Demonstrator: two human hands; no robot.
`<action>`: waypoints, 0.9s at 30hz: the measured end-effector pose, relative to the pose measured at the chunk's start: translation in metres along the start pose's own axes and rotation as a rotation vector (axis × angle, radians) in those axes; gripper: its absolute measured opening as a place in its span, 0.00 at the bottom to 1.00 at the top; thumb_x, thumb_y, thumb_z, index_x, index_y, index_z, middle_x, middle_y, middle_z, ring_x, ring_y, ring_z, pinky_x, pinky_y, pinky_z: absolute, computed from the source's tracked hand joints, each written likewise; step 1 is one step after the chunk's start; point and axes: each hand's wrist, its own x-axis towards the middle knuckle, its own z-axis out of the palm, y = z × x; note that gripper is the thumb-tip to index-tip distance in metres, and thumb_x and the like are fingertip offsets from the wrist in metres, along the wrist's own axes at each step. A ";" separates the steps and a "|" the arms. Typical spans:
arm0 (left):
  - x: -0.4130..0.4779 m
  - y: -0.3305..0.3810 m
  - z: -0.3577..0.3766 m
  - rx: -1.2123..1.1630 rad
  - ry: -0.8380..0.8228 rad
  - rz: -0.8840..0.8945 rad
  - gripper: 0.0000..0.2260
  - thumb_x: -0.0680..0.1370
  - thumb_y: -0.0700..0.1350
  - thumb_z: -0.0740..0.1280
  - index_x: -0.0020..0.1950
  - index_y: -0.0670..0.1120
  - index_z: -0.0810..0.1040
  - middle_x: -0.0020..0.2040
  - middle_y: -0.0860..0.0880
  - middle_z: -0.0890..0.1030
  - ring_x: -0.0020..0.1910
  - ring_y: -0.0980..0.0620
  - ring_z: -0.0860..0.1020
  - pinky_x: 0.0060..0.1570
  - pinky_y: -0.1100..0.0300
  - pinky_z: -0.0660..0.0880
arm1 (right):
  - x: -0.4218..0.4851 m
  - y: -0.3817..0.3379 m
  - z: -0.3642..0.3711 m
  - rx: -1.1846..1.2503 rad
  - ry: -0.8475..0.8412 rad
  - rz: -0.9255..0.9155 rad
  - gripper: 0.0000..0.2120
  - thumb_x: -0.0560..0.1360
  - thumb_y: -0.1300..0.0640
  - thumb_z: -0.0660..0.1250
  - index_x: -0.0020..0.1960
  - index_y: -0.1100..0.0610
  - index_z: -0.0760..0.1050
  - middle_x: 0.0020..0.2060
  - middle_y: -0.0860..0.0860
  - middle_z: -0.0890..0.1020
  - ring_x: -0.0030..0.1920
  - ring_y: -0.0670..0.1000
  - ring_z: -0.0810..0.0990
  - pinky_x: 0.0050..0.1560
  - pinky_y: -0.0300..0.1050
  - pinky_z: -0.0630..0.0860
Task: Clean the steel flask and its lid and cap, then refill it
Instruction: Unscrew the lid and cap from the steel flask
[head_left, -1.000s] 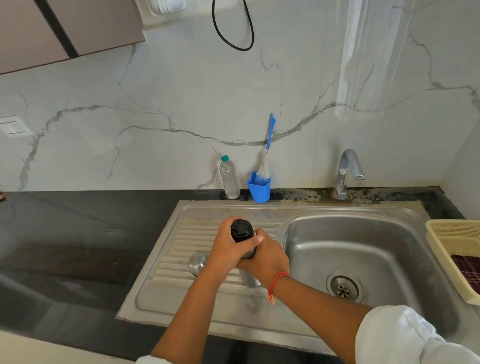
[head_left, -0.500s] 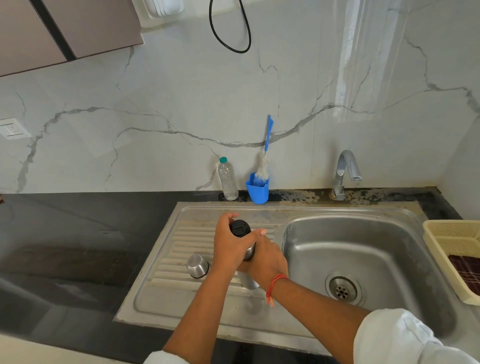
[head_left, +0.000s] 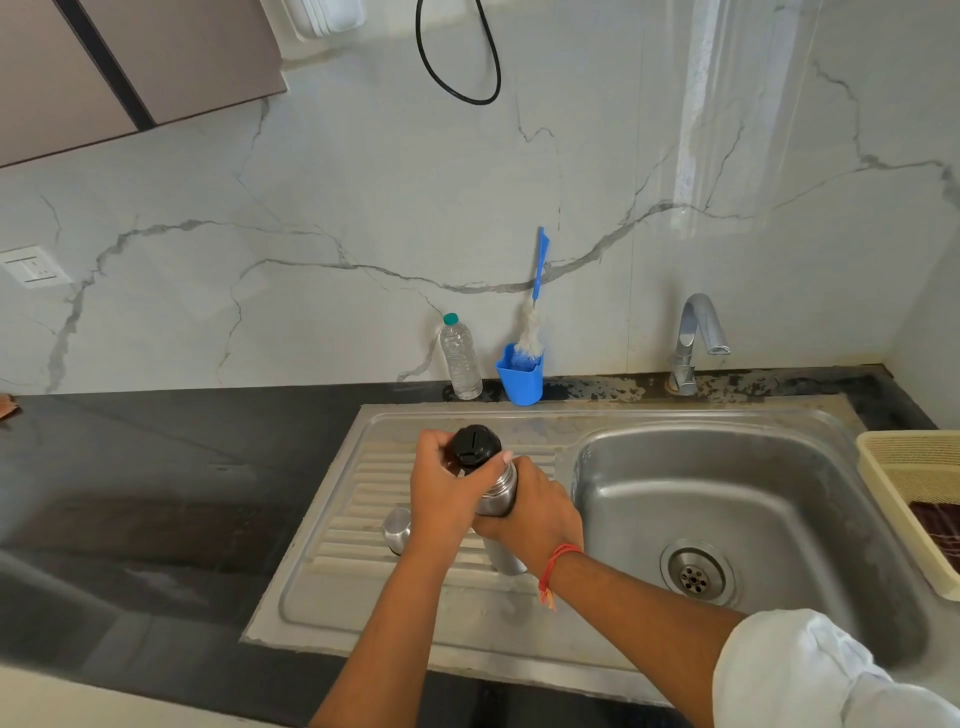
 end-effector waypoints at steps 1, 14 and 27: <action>0.002 0.003 0.000 -0.022 0.012 0.003 0.25 0.67 0.47 0.84 0.56 0.50 0.74 0.53 0.51 0.84 0.53 0.56 0.83 0.54 0.55 0.81 | 0.000 0.000 0.000 -0.002 0.004 -0.001 0.30 0.56 0.29 0.73 0.50 0.39 0.65 0.45 0.40 0.77 0.47 0.46 0.78 0.45 0.47 0.80; 0.008 -0.049 -0.037 -0.163 0.108 -0.230 0.15 0.77 0.50 0.76 0.62 0.56 0.78 0.60 0.51 0.82 0.60 0.52 0.79 0.64 0.51 0.76 | -0.001 0.002 -0.002 -0.020 0.006 -0.039 0.34 0.56 0.27 0.72 0.54 0.40 0.66 0.46 0.40 0.78 0.49 0.47 0.78 0.48 0.47 0.80; -0.022 -0.131 -0.020 0.202 0.051 -0.289 0.13 0.75 0.46 0.79 0.53 0.51 0.77 0.49 0.55 0.82 0.50 0.56 0.80 0.49 0.61 0.75 | 0.000 0.004 -0.012 -0.014 -0.040 -0.055 0.33 0.56 0.28 0.74 0.54 0.41 0.68 0.45 0.39 0.79 0.48 0.44 0.79 0.48 0.46 0.80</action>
